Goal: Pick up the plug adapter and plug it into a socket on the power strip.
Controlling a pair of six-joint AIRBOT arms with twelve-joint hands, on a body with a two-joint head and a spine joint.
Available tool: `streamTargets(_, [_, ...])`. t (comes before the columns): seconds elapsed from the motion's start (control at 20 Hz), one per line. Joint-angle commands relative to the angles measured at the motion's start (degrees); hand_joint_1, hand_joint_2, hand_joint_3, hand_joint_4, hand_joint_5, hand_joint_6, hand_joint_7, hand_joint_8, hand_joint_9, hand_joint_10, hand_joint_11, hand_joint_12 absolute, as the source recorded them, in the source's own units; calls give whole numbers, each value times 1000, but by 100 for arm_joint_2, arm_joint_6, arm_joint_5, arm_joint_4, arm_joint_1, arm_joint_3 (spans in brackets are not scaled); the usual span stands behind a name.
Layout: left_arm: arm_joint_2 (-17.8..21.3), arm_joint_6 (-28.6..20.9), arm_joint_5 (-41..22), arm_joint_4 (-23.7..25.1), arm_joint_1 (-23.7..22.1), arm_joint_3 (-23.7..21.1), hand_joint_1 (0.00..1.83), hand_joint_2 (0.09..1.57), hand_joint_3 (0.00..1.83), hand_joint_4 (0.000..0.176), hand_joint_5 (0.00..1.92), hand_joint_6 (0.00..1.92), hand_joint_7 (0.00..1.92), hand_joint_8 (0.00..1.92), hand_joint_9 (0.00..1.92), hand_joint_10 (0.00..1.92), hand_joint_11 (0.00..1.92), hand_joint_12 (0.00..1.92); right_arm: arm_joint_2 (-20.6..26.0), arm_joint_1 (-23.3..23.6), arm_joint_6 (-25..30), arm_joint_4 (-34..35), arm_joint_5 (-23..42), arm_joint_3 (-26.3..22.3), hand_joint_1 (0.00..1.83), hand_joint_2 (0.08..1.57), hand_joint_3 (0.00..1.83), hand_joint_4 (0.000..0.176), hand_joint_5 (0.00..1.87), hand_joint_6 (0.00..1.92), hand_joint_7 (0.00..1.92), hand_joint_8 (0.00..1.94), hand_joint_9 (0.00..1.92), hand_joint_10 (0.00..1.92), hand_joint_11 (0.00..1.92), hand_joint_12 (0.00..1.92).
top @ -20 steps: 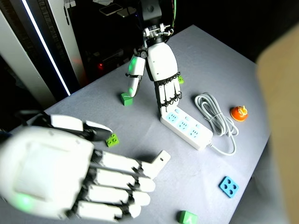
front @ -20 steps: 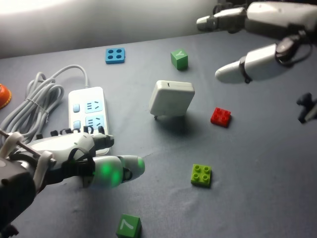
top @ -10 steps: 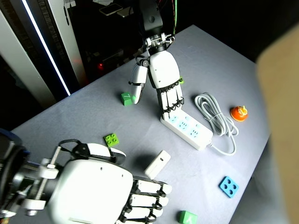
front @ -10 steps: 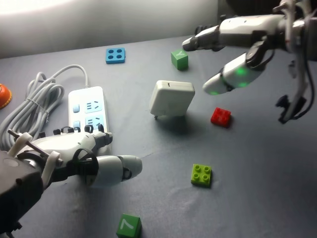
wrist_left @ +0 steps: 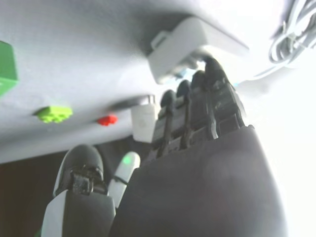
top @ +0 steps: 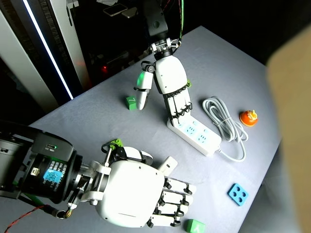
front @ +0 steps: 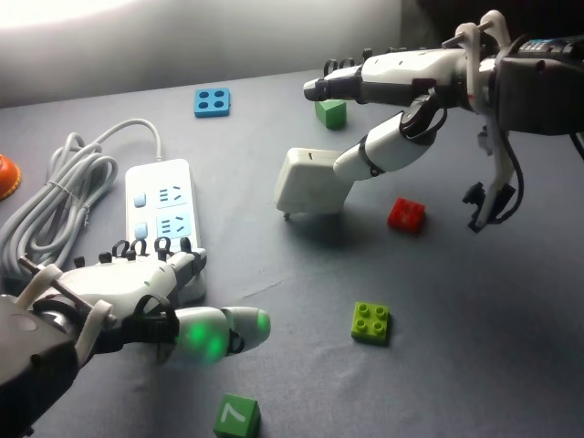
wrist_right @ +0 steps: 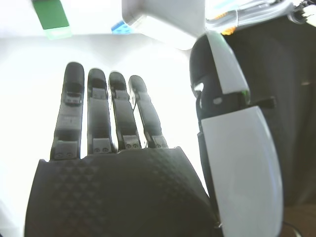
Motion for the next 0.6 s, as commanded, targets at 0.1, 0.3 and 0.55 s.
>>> streamTargets(0.1, [73, -28, -163, 230, 73, -60, 0, 1125, 0, 0, 0, 0, 0, 0, 0, 0, 0, 0, -95, -53, 45, 52, 481, 115, 889, 1146, 5, 0, 98, 0, 81, 0, 95, 0, 0, 447])
streamTargets(0.3, [90, -39, -119, 368, 102, -100, 0, 1128, 0, 0, 0, 0, 0, 0, 0, 0, 0, 0, -373, -174, 49, 66, 570, 419, 890, 1132, 0, 0, 109, 3, 85, 1, 107, 4, 0, 459])
streamTargets(0.55, [83, -49, -117, 426, 172, -145, 0, 1137, 0, 0, 0, 0, 0, 0, 0, 0, 0, 0, -555, -256, 68, 68, 527, 587, 844, 1197, 10, 0, 87, 1, 61, 1, 71, 1, 0, 410])
